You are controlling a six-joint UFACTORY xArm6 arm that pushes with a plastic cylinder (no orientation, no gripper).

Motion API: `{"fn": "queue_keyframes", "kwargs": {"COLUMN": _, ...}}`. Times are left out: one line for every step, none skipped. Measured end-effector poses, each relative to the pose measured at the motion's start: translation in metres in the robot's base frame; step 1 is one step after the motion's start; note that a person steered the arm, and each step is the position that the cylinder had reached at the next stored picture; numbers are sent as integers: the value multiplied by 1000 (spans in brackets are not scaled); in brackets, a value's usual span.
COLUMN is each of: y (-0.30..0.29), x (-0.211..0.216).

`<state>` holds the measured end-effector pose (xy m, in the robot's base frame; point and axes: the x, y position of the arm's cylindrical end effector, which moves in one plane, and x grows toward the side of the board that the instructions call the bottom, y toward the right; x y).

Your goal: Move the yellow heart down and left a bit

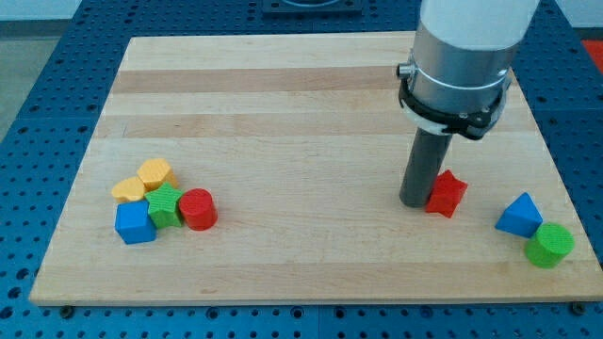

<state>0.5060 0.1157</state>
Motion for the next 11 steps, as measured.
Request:
{"fn": "queue_keyframes", "kwargs": {"y": 6, "x": -12}}
{"fn": "queue_keyframes", "kwargs": {"y": 18, "x": -14}}
{"fn": "queue_keyframes", "kwargs": {"y": 32, "x": -14}}
{"fn": "queue_keyframes", "kwargs": {"y": 35, "x": -14}}
{"fn": "queue_keyframes", "kwargs": {"y": 36, "x": -14}}
{"fn": "queue_keyframes", "kwargs": {"y": 39, "x": -14}}
{"fn": "queue_keyframes", "kwargs": {"y": 47, "x": -14}}
{"fn": "queue_keyframes", "kwargs": {"y": 52, "x": -14}}
{"fn": "queue_keyframes", "kwargs": {"y": 56, "x": -14}}
{"fn": "queue_keyframes", "kwargs": {"y": 56, "x": -14}}
{"fn": "queue_keyframes", "kwargs": {"y": 18, "x": -27}}
